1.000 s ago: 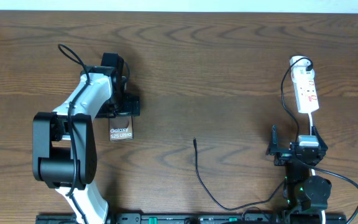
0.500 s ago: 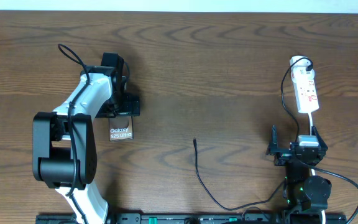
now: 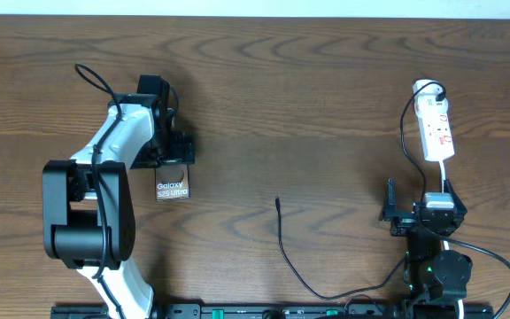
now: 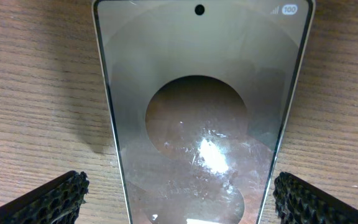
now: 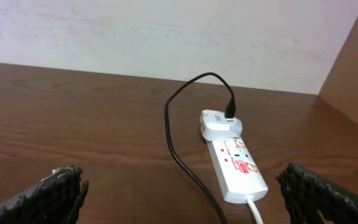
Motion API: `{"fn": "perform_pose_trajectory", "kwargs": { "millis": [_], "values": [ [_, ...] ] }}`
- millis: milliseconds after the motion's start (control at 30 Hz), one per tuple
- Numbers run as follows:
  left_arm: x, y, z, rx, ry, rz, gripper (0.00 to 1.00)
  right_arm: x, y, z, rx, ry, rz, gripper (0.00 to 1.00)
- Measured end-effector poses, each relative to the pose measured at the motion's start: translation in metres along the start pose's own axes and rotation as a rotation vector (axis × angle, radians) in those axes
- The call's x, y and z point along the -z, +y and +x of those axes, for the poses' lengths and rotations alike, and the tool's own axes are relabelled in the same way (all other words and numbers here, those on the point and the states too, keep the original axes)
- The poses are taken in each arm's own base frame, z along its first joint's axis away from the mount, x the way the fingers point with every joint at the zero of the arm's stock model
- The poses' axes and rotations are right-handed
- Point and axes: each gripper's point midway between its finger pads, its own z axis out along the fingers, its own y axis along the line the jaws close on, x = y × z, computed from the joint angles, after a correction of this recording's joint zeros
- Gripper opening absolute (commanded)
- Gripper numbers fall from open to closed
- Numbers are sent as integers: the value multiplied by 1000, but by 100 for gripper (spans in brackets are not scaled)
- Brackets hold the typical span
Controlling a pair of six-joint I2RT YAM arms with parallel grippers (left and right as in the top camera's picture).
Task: Plug charger to phone and switch on socket
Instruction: 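Close the left gripper on the phone's top edge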
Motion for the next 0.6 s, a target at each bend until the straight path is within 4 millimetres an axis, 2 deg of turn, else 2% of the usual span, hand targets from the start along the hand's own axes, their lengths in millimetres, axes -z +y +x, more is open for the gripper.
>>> {"fn": "perform_pose_trajectory", "kwargs": {
  "millis": [300, 600],
  "values": [
    [-1, 0, 1, -2, 3, 0, 98, 0, 0, 0, 0, 0, 0, 99],
    [-15, 1, 16, -7, 35, -2, 98, 0, 0, 0, 0, 0, 0, 99]
  ]
}}
